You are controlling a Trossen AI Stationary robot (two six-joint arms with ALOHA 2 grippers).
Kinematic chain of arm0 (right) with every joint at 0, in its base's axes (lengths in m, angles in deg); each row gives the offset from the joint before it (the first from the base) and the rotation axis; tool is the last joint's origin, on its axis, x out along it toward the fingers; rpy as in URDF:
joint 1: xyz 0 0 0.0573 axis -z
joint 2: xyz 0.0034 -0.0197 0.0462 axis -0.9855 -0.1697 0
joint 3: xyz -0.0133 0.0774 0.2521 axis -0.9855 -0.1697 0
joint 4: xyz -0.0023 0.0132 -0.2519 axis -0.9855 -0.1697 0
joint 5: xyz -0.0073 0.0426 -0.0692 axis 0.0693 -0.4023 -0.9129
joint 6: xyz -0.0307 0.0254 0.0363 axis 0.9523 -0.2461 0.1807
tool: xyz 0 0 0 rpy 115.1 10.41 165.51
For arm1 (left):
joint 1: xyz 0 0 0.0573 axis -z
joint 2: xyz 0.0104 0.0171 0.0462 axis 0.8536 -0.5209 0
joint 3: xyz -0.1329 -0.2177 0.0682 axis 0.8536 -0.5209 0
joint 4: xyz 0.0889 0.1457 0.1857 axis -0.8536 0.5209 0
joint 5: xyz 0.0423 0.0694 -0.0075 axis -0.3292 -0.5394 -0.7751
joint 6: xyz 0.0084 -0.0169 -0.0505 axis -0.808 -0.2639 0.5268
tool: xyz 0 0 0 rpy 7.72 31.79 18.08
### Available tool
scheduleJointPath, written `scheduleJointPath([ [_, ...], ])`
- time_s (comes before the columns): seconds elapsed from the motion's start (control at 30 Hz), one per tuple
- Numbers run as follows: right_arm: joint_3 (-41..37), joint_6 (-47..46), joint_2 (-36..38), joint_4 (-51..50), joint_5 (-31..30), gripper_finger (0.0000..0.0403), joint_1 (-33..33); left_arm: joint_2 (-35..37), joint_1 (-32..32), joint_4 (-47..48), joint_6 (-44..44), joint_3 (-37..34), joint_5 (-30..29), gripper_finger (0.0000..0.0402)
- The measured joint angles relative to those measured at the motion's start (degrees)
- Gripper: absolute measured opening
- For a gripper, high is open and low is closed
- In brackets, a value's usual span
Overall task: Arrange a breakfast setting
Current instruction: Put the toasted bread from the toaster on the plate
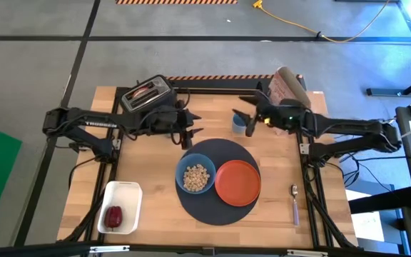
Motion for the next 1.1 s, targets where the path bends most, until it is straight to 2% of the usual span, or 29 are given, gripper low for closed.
scheduleJointPath([
  [0.27,-2.2,-3.66,-5.65,0.28,-1.32,0.025,-5.5,-1.08,-2.14,0.76,1.6,0.04,-1.82,0.0195],
  [0.37,-3.39,-3.58,-7.18,1.67,-5.12,0.025,-7.74,-1.32,-2.33,-0.03,2.19,0.04,-2.1,0.0195],
  [0.57,-3.39,-2.19,-7.41,3.17,-7.43,0.025,-7.97,-3.44,-3.47,-1.62,1.48,0.15,-2.39,0.0195],
  [0.67,-3.39,-2.02,-7.41,3.08,-7.51,0.025,-7.98,-3.26,-5.13,-0.29,-0.39,0.1,-6.03,0.0195],
  [0.73,-3.39,-1.67,-7.37,2.62,-7.42,0.025,-8.0,-1.58,-7.08,4.96,-0.32,2.16,-7.61,0.0195],
  [0.9,-3.39,-0.63,-7.34,1.87,-7.05,0.025,-7.98,1.09,-13.73,27.48,1.52,12.05,-10.35,0.0195],
  [1.1,-3.39,-0.59,-7.3,0.49,-6.04,0.025,-7.98,2.69,-22.08,41.61,1.83,14.1,-10.81,0.0195],
])
